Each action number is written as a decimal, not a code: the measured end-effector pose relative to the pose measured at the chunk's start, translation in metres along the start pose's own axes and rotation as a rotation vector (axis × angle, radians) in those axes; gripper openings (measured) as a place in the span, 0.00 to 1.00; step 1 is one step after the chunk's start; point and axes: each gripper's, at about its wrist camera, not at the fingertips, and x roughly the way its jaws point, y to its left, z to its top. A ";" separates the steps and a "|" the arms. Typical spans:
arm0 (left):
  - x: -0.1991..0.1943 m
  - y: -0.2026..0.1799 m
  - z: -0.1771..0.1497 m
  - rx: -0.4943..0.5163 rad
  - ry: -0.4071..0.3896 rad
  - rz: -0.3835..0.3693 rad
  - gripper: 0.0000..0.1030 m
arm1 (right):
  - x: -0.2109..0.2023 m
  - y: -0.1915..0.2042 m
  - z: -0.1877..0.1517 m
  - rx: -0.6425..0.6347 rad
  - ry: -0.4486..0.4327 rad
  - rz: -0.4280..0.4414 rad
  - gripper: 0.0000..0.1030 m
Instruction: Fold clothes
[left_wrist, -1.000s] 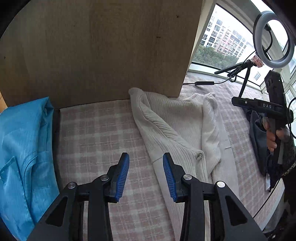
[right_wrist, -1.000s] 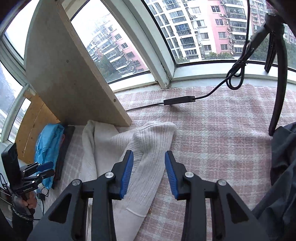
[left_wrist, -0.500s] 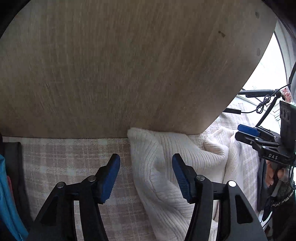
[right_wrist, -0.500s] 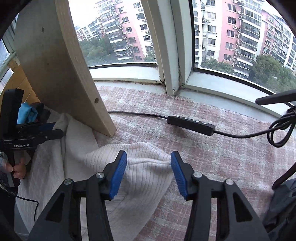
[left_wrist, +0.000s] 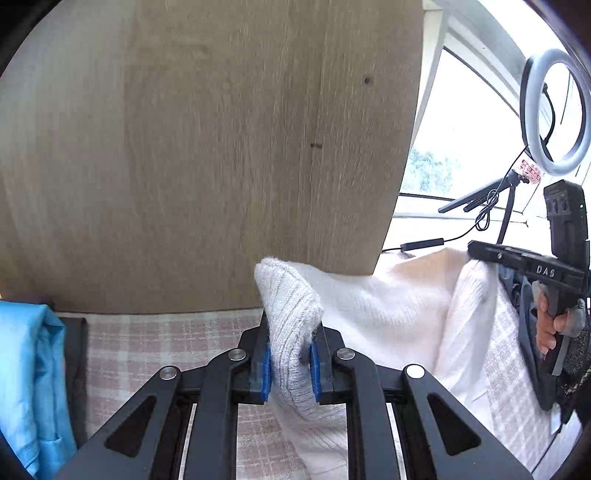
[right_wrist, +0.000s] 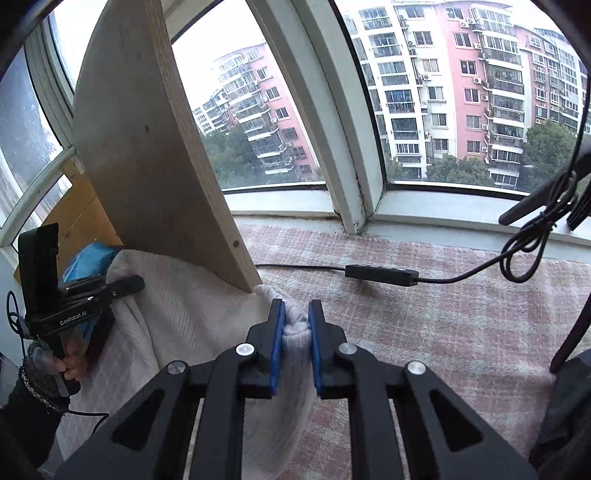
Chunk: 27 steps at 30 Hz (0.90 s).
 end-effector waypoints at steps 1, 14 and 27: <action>0.010 0.001 -0.001 0.002 0.021 0.005 0.18 | -0.010 -0.001 0.000 0.002 -0.059 -0.016 0.12; -0.009 0.012 -0.029 -0.125 0.165 -0.101 0.47 | 0.046 0.072 0.017 -0.077 0.259 0.239 0.29; -0.002 -0.049 -0.089 -0.092 0.282 -0.300 0.46 | 0.143 0.167 -0.013 -0.201 0.522 0.290 0.24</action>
